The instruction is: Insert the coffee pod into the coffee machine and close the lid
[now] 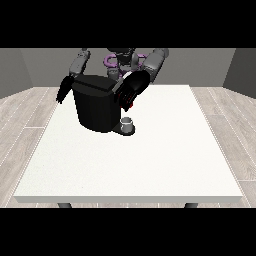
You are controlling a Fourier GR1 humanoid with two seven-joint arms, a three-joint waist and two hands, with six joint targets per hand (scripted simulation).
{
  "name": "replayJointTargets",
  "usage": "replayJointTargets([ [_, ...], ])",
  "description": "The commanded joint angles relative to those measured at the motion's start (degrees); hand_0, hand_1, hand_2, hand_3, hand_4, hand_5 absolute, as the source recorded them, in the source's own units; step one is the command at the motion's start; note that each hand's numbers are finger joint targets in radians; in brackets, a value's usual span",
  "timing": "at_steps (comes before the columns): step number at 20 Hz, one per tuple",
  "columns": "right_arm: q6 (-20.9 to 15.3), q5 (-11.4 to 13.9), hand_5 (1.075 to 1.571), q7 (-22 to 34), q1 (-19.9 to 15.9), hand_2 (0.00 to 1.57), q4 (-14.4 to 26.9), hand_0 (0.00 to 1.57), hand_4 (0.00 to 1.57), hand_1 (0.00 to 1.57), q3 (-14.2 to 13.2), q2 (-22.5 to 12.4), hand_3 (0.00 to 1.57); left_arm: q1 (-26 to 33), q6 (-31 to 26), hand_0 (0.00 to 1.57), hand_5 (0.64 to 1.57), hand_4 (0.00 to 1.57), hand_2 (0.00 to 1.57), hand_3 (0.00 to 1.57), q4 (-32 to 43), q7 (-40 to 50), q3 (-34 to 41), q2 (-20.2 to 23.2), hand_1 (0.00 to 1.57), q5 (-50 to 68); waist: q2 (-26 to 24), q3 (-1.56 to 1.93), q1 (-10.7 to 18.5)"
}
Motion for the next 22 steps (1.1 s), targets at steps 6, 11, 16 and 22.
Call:
replayJointTargets([
  [6, 0.2, 0.7, 1.571, -0.5, 4.8, 0.0, 0.1, 0.0, 0.0, 0.0, 2.4, 2.2, 0.0, 1.7, -0.9, 0.0, 1.571, 0.0, 0.3, 0.2, 2.5, 2.0, 1.1, -0.4, 0.0, 0.0, -4.4, -0.2, 0.7],
  [11, 1.0, -1.5, 1.571, -1.3, 10.7, 0.0, 3.3, 0.0, 0.0, 0.0, -0.5, 1.0, 0.0, 9.9, -1.1, 0.0, 1.571, 0.0, 0.0, 0.05, 1.2, 3.6, -0.2, -6.8, 0.0, 0.8, -13.6, -0.2, 5.9],
  [16, 2.9, -3.5, 1.571, -6.2, 18.8, 0.0, 5.7, 0.0, 0.0, 0.0, -1.4, 1.1, 0.0, 17.0, -2.9, 0.0, 1.571, 0.0, 0.28, 0.0, -0.1, 1.5, 1.5, -11.9, 0.0, 5.4, -21.2, -0.19, 10.8],
  [22, 2.7, -5.2, 1.571, -5.5, 21.4, 0.0, 4.2, 0.0, 0.0, 0.0, -3.4, 0.6, 0.0, 26.0, -2.8, 0.0, 1.571, 0.47, 0.0, 0.0, 1.6, -2.4, 15.8, -21.9, 0.0, 22.9, -29.5, -0.35, 16.3],
])
